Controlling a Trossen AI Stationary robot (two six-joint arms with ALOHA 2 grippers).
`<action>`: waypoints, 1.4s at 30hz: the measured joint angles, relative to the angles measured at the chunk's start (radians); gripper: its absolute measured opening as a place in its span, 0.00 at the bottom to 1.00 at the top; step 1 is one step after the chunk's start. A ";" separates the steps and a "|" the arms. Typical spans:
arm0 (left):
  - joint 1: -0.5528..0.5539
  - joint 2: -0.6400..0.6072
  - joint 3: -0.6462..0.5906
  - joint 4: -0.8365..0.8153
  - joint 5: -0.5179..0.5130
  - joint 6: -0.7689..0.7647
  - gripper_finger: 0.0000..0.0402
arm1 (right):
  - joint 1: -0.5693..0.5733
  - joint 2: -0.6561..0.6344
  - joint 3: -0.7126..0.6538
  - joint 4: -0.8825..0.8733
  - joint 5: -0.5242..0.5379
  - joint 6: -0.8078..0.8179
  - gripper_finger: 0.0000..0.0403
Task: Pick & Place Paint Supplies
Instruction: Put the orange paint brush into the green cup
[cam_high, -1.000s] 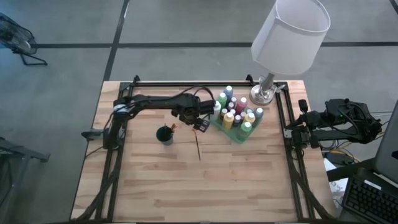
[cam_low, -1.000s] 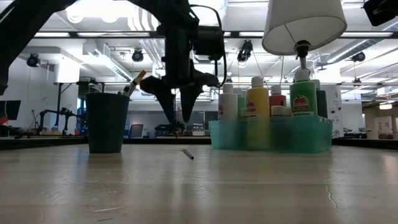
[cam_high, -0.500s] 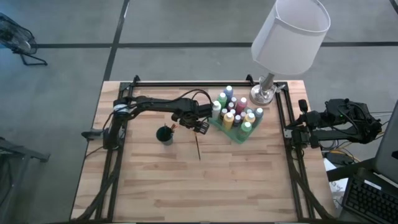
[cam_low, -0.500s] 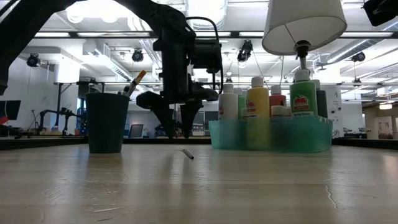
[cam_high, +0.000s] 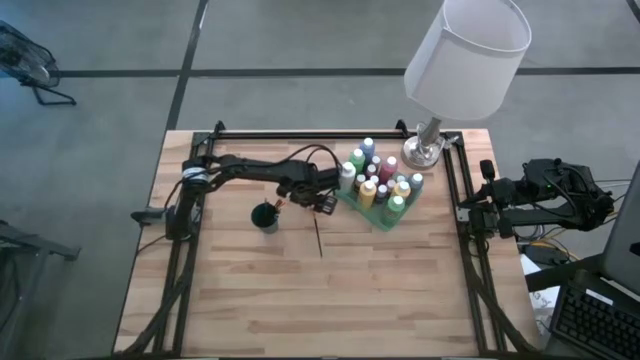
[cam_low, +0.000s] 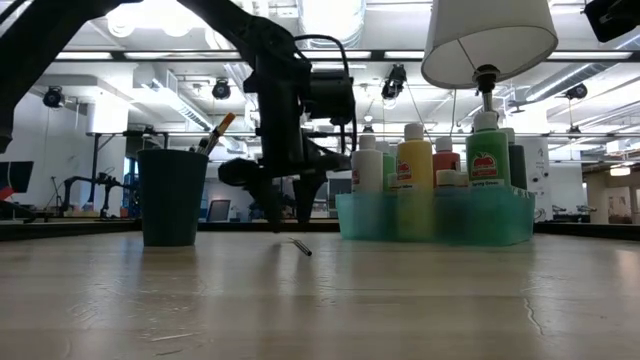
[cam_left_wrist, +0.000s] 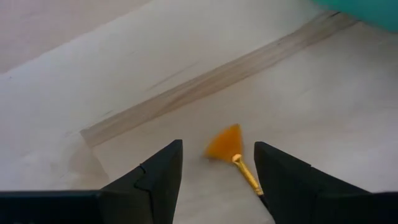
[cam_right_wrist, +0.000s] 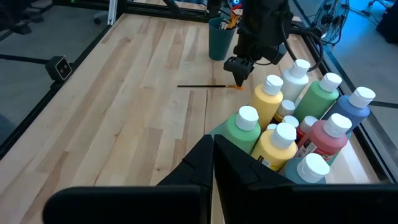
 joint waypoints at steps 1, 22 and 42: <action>0.000 0.000 -0.009 0.005 0.000 -0.006 0.51 | 0.000 0.000 0.000 0.000 0.000 0.000 0.02; 0.000 0.000 -0.058 0.105 0.029 -0.032 0.37 | 0.000 0.000 0.000 0.000 0.000 0.000 0.02; -0.002 0.000 -0.060 0.150 0.065 0.021 0.02 | 0.000 0.000 0.000 0.000 0.000 0.000 0.02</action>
